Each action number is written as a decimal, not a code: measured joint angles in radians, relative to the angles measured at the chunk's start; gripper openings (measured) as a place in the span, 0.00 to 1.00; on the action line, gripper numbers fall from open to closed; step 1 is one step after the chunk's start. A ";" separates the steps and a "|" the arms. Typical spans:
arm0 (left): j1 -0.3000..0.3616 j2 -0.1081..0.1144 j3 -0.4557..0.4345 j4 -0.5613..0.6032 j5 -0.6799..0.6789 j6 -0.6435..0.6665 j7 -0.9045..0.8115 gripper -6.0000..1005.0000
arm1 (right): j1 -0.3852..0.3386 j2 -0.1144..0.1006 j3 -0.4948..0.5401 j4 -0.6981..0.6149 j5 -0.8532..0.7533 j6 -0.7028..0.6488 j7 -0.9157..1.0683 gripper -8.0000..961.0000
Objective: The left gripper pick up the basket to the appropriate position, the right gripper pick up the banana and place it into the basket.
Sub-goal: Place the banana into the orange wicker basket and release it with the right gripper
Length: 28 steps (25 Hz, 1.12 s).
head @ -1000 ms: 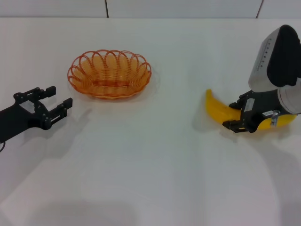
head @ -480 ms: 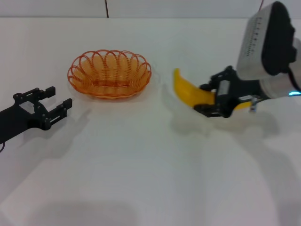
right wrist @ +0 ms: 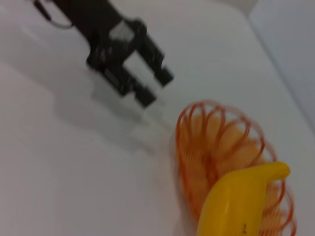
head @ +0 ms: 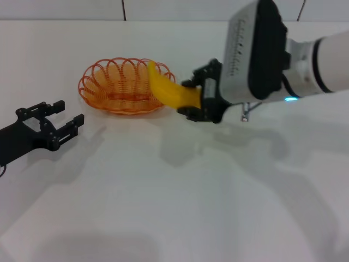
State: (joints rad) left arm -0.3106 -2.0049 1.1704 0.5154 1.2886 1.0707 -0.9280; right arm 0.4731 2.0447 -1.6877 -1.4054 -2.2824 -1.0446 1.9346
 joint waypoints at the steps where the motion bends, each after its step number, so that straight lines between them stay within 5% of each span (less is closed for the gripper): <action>1: 0.000 0.000 0.000 0.000 0.000 0.000 0.000 0.58 | 0.012 0.000 -0.009 0.002 0.000 0.016 0.000 0.53; 21: -0.014 -0.007 0.005 0.000 0.000 -0.002 0.000 0.58 | 0.212 0.005 -0.290 0.239 0.049 0.443 0.003 0.53; 28: -0.017 -0.012 0.001 0.000 0.000 -0.002 0.007 0.58 | 0.230 0.012 -0.376 0.307 0.050 0.591 0.008 0.53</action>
State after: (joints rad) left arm -0.3272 -2.0167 1.1712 0.5154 1.2885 1.0692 -0.9211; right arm 0.7027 2.0568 -2.0640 -1.0986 -2.2320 -0.4532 1.9426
